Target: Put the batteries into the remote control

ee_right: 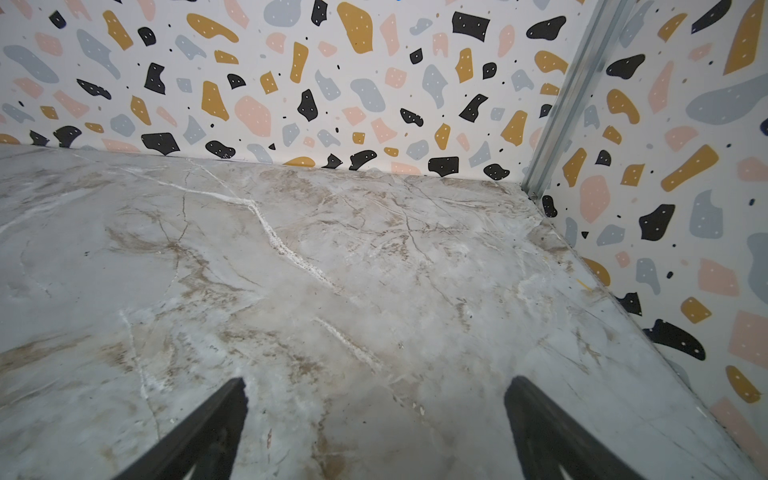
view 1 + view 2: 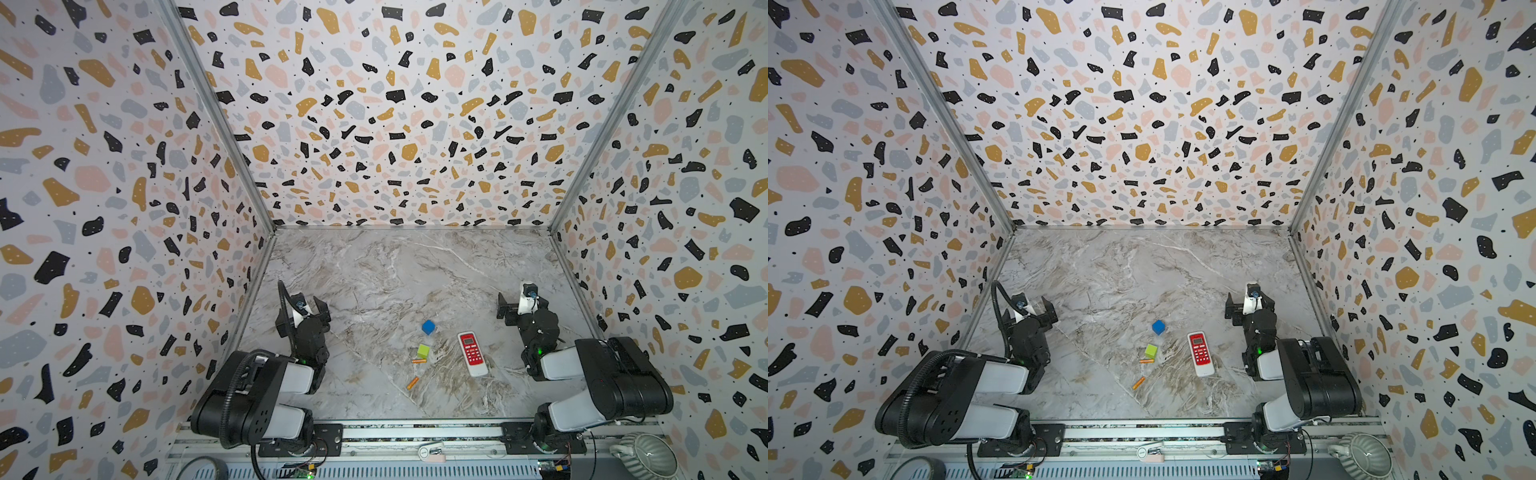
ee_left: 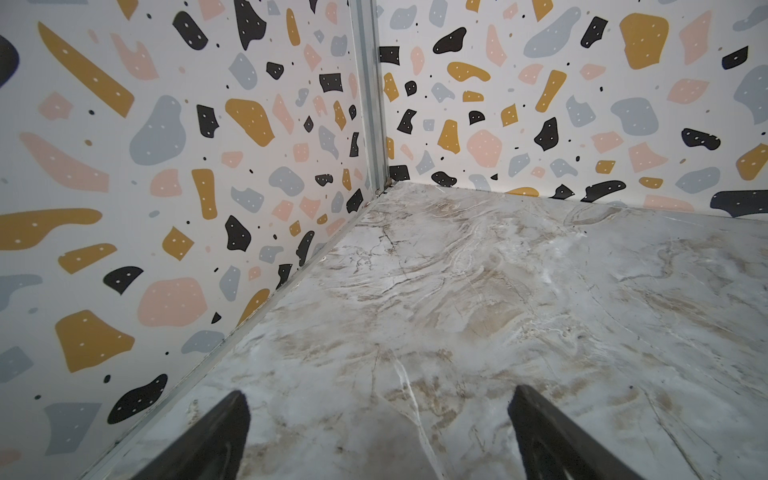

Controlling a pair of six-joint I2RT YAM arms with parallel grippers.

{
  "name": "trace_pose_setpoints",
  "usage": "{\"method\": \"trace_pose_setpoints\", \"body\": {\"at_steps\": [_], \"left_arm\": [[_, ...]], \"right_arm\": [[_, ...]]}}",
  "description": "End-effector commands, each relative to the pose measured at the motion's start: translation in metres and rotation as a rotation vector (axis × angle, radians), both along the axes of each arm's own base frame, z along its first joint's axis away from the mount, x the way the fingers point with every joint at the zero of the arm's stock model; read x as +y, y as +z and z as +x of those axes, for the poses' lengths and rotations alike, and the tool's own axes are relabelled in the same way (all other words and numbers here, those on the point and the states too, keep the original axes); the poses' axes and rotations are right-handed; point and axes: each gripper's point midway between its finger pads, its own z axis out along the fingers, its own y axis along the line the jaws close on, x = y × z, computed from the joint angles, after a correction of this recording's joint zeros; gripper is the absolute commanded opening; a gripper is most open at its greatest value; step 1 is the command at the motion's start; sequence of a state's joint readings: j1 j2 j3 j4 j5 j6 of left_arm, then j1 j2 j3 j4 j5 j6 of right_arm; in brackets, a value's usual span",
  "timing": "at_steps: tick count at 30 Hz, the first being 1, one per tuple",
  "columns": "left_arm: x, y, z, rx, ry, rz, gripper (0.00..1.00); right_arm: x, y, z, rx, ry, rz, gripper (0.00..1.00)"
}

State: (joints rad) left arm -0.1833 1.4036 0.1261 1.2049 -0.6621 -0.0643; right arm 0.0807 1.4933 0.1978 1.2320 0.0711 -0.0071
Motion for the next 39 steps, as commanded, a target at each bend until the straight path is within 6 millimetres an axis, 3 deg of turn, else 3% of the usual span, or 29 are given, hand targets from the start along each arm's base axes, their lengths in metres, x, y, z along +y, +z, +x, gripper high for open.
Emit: {"method": "trace_pose_setpoints", "body": {"at_steps": [1, 9, 11, 14, 16, 18, 21, 24, 27, 31, 35, 39], "left_arm": [[0.001, 0.015, 0.005, -0.059, 0.005, -0.016, 0.99], [0.002, 0.017, 0.004, -0.069, 0.009, -0.020, 0.99], [0.002, 0.025, 0.004, -0.083, 0.011, -0.018, 1.00], [0.000, 0.033, 0.008, -0.018, 0.001, -0.023, 0.99], [-0.008, 0.043, 0.009, -0.021, -0.042, -0.055, 1.00], [-0.020, 0.054, 0.008, -0.030, -0.096, -0.097, 0.99], [-0.036, 0.064, 0.007, -0.012, -0.127, -0.252, 0.99], [-0.067, 0.056, 0.013, 0.107, -0.220, -0.424, 0.99], [-0.132, 0.047, 0.015, 0.238, -0.497, -0.474, 1.00], [-0.203, 0.039, -0.007, 0.346, -0.742, -0.439, 0.99], [-0.244, 0.042, -0.028, 0.360, -0.901, -0.453, 0.99], [-0.263, 0.050, -0.042, 0.320, -1.007, -0.491, 0.99]], "right_arm": [[0.001, 0.007, 0.004, -0.018, 0.004, 0.001, 0.99], [0.001, 0.010, 0.003, -0.030, 0.002, -0.001, 0.99], [0.002, 0.023, 0.004, -0.041, -0.045, -0.029, 0.99], [0.018, 0.048, 0.009, 0.009, -0.026, -0.072, 0.99], [0.018, 0.064, 0.009, 0.050, -0.064, 0.007, 0.99], [0.014, 0.065, 0.003, 0.133, -0.117, 0.104, 0.99], [0.037, 0.061, -0.009, 0.251, -0.014, 0.180, 0.99], [0.066, 0.052, -0.029, 0.365, 0.114, 0.216, 0.99], [0.099, 0.035, -0.057, 0.487, 0.236, 0.217, 0.99], [0.126, -0.001, -0.101, 0.685, 0.305, 0.176, 0.99], [0.145, -0.010, -0.126, 0.763, 0.319, 0.196, 0.99], [0.141, -0.034, -0.139, 0.829, 0.264, 0.199, 0.99]]}}
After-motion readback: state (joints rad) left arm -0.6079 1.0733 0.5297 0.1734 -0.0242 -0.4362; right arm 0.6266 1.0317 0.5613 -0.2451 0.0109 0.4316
